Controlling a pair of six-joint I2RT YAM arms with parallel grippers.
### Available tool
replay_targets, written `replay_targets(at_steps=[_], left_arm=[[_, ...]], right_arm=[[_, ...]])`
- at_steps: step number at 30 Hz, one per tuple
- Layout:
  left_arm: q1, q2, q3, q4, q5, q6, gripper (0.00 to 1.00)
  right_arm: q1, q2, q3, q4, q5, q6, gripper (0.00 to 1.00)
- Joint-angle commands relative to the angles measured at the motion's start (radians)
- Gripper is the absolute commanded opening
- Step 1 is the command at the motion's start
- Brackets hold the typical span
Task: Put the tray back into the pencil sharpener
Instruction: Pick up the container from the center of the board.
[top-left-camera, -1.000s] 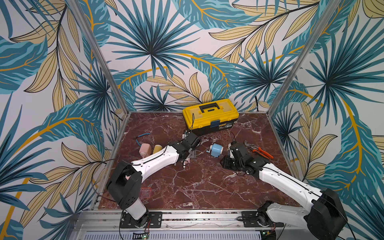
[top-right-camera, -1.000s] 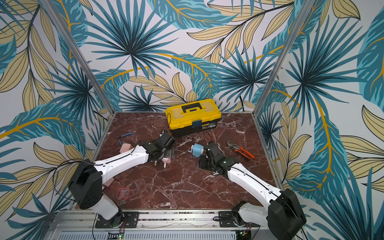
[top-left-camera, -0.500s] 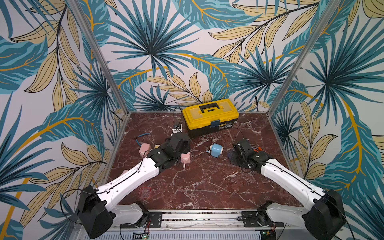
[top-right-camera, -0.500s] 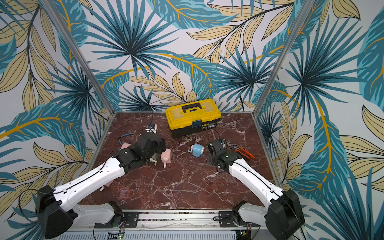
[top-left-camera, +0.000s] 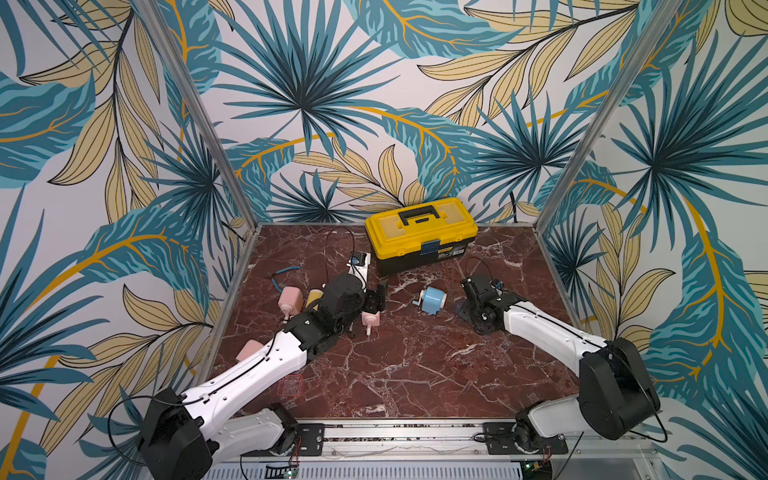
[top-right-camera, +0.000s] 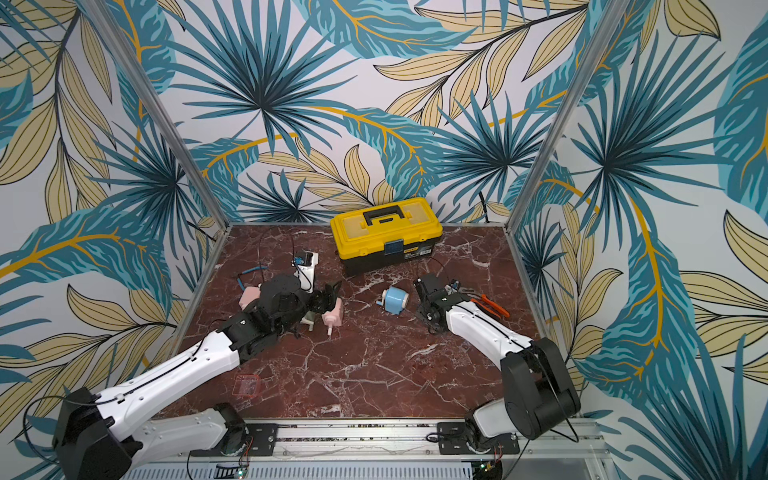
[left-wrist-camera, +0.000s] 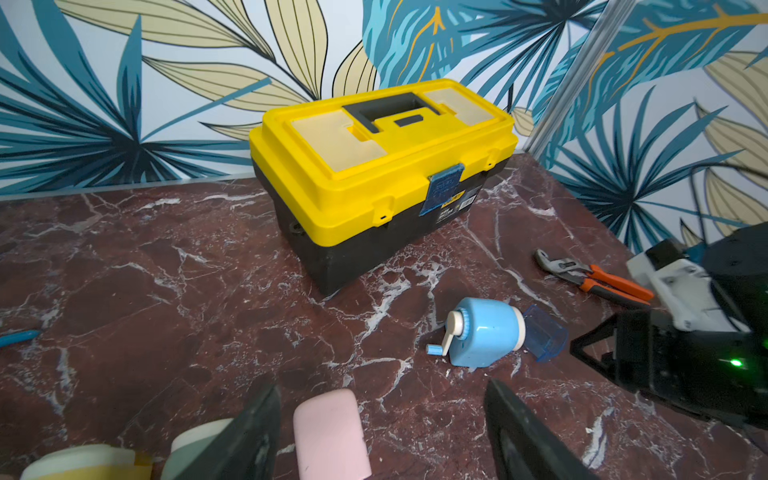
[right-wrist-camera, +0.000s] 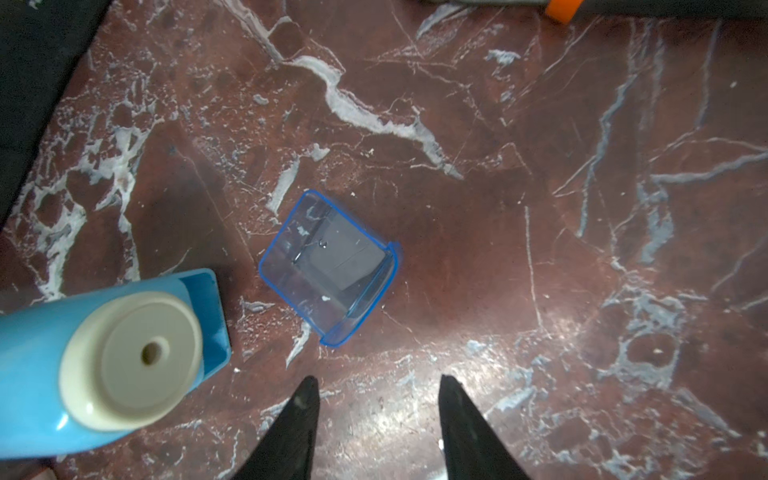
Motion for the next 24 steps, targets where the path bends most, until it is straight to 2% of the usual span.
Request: replay_targets(at_steps=[1, 6, 24], left_arm=[[0.01, -0.043, -0.038, 0.089, 0.04, 0.009, 0.78], [0.013, -0.063, -0.069, 0.091, 0.021, -0.013, 0.79], [0.024, -0.069, -0.078, 0.091, 0.0, -0.008, 0.79]], right_arm=[[-0.019, 0.03, 0.009, 0.046, -0.017, 0.053, 0.48], [-0.048, 0.071, 0.009, 0.073, -0.033, 0.058, 0.45], [-0.089, 0.166, 0.022, 0.088, -0.081, 0.065, 0.2]])
